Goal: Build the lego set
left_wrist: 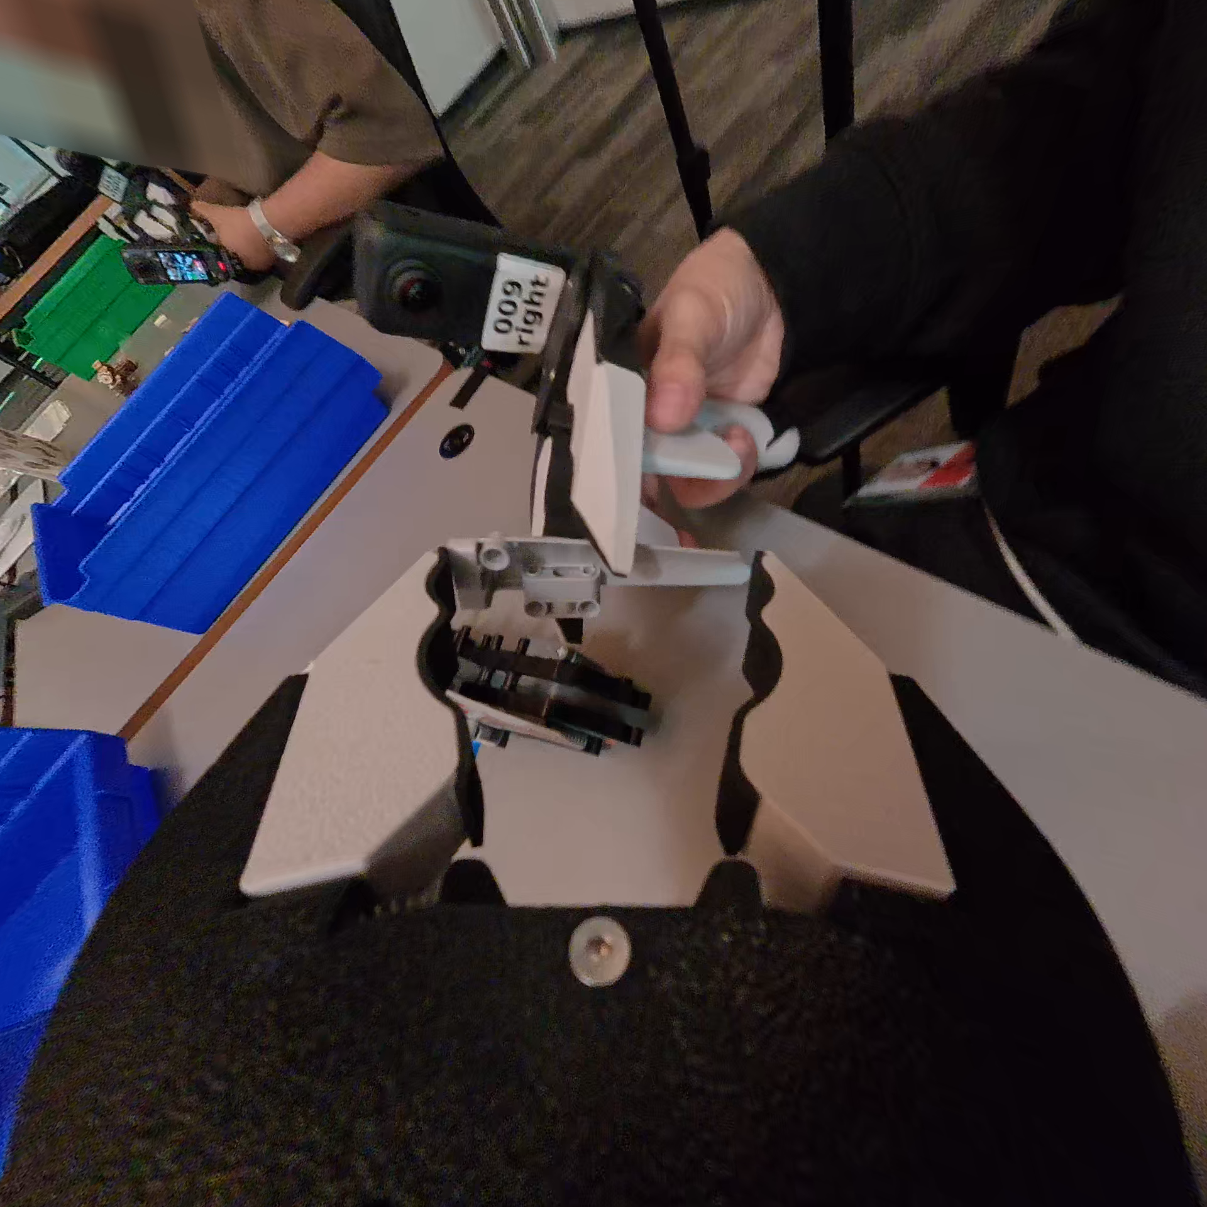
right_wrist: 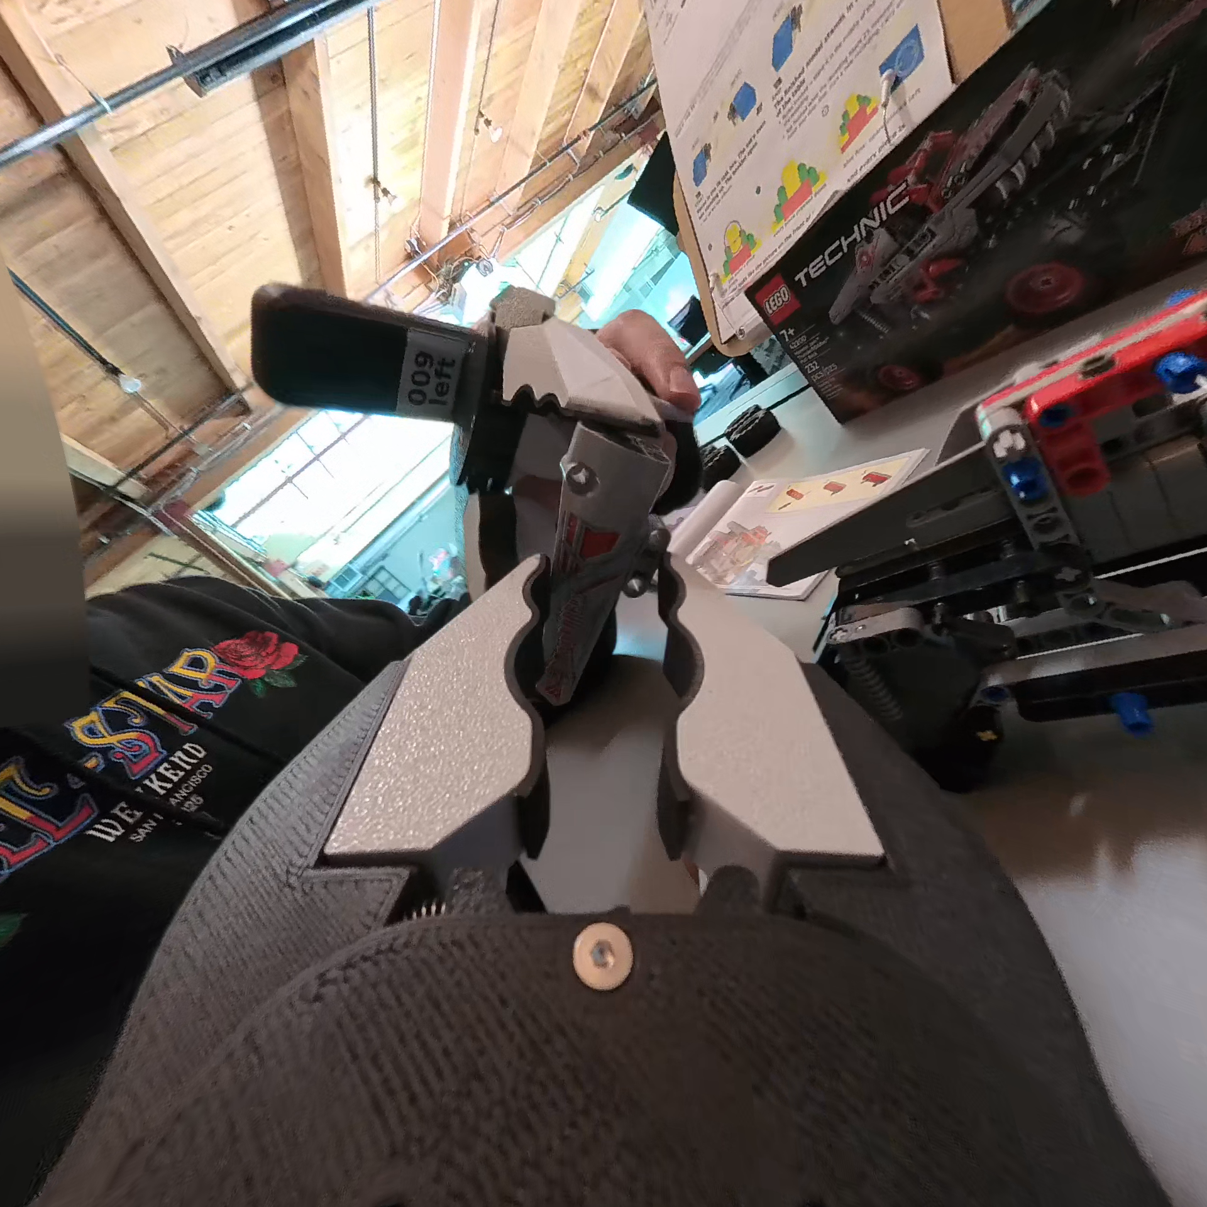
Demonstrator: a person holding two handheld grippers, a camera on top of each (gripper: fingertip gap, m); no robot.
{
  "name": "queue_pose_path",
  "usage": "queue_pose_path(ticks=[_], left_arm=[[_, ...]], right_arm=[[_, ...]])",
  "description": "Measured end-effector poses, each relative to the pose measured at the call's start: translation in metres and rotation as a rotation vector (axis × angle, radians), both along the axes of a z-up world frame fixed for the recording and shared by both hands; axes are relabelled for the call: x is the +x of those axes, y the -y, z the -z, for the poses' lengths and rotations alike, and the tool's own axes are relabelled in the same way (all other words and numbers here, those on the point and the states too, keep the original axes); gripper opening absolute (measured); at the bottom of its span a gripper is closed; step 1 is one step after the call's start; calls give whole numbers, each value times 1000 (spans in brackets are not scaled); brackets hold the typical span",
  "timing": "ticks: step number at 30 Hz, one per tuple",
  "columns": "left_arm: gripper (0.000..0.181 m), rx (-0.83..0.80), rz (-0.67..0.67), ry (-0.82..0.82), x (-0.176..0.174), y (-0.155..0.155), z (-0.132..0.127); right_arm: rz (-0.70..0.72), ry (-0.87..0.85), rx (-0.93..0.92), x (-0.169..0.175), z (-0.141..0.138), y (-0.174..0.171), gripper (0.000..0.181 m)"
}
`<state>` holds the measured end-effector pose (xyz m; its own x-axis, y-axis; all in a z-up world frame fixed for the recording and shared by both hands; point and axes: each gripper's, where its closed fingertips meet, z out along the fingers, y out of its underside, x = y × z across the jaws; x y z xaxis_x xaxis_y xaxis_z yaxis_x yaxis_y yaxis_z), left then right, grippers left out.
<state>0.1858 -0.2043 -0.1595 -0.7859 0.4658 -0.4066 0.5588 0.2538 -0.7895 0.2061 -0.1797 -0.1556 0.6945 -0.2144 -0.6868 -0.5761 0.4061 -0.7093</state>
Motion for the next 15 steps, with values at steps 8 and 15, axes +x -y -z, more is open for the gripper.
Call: queue_pose_path(ticks=[8, 15], left_arm=[[84, 91, -267, -759, 40, 5, -20], [24, 195, -104, -1118, 23, 2, -24]], right_arm=[[123, 114, -239, 7, 6, 0, 31], [176, 157, -350, 9, 3, -2, 31]])
